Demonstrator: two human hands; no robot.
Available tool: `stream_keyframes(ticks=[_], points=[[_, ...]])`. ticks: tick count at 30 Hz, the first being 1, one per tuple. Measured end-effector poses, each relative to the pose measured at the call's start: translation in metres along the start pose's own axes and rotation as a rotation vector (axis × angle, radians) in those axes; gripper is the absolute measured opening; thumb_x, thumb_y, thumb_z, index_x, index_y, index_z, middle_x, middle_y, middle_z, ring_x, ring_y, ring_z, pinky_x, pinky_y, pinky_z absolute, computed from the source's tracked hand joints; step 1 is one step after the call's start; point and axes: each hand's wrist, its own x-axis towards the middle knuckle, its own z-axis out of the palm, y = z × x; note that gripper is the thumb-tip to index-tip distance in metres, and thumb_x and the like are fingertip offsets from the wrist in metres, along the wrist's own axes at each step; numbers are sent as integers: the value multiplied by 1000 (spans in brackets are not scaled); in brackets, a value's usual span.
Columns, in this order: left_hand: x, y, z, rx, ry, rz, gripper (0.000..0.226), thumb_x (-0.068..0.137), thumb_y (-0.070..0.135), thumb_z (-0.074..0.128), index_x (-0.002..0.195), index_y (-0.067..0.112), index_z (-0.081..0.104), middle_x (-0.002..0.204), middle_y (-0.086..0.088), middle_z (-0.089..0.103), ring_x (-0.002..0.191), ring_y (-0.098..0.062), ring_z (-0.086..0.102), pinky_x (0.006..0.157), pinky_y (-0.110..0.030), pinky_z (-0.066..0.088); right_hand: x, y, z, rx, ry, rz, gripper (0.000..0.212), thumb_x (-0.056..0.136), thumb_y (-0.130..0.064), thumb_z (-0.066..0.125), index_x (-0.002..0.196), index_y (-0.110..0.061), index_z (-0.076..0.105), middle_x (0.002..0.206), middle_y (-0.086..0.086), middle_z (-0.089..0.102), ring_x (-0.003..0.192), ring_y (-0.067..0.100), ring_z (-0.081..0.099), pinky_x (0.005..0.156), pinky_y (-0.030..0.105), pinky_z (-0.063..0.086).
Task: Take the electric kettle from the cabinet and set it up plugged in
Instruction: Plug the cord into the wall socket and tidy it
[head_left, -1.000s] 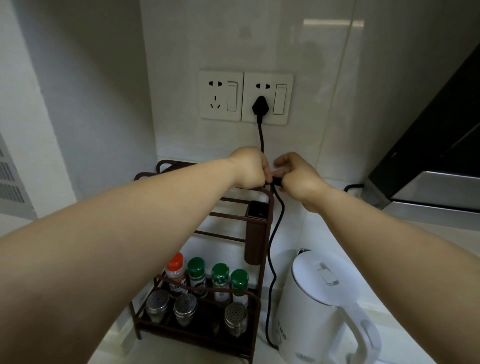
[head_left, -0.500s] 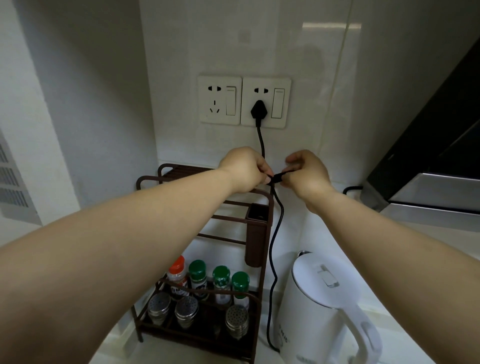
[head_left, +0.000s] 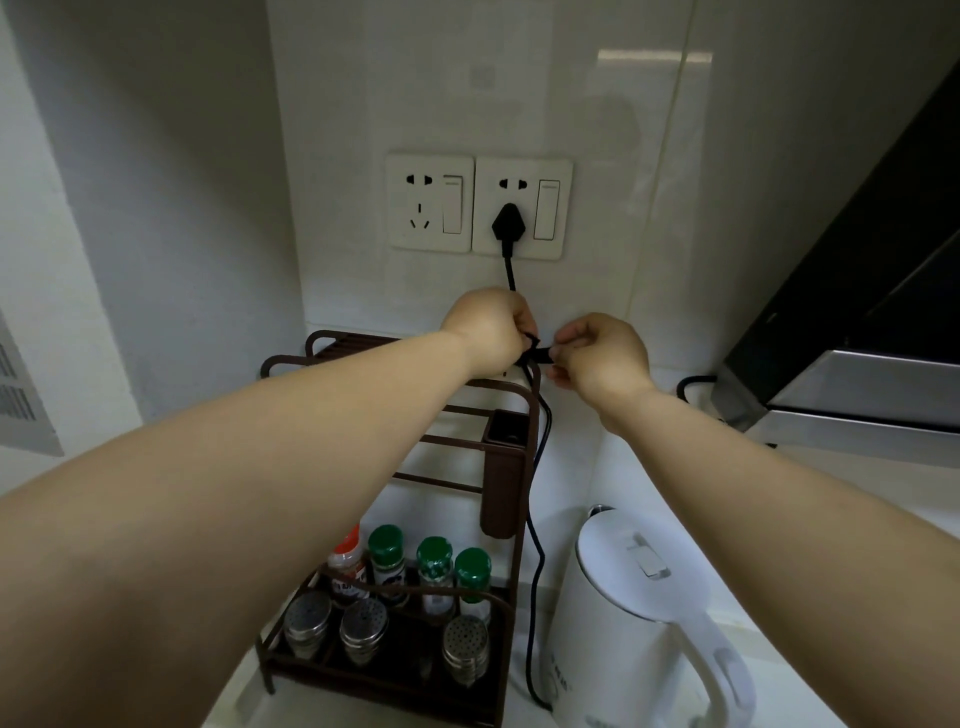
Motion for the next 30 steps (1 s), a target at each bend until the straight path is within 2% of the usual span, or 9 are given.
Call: stream_keyframes(ticks=[2,5,8,12,15,19,22,25,30], points=[[-1,-4,-1,-45,14,7,16,86,12,60,100,10,68,100,-4,65,88,-16,56,73,-19,37,0,2,1,7,1,-5,25,85,2,56,74,-21,55,83,7,63,68,18,66,75,36,60],[-6,-7,-2,-113,26,35,14,85,10,60,96,12,69,91,0,61,84,-15,55,72,-21,41,1,4,-2,-16,61,-29,23,82,-2,61,74,-24,56,86,5,65,85,27,68,85,44,57],[-10,-5,0,-147,-10,77,13,85,12,63,97,13,69,99,-7,69,90,-20,61,80,-25,49,0,4,-3,-17,115,-52,18,80,-8,64,78,-25,57,79,-2,61,86,27,67,85,46,56],[-10,-2,2,-108,-58,78,18,85,15,65,102,14,71,104,-5,71,92,-14,61,79,-16,43,-5,3,-3,-13,120,-95,23,77,-10,66,74,-30,55,79,-3,60,84,27,67,84,45,56],[-8,-2,2,-44,-29,57,20,86,15,65,105,13,71,108,-5,70,100,-17,62,82,-17,42,-8,0,-8,-8,138,-126,26,76,-8,65,72,-32,55,77,-2,60,85,28,67,84,45,56],[-4,1,6,31,54,27,21,83,17,67,103,12,69,108,-7,68,102,-21,61,78,-20,41,-11,1,-13,35,57,-156,28,78,-1,64,76,-28,58,78,1,61,81,25,64,84,41,55],[-2,4,8,70,77,10,19,83,21,67,101,15,70,109,-4,68,102,-20,61,80,-22,43,-15,0,-13,56,-25,-165,26,79,0,65,75,-25,59,74,2,60,76,19,59,77,33,51],[-2,5,7,83,78,2,18,82,19,64,99,17,71,107,-2,70,100,-19,63,80,-23,46,-17,1,-11,52,-62,-184,25,78,1,67,72,-22,59,75,7,60,74,19,57,76,34,50],[-3,2,5,54,62,16,21,83,14,58,99,16,72,106,-3,71,98,-18,63,78,-22,45,-22,9,-2,-6,-101,-242,22,76,1,69,73,-20,63,74,-3,61,67,11,54,72,21,50]])
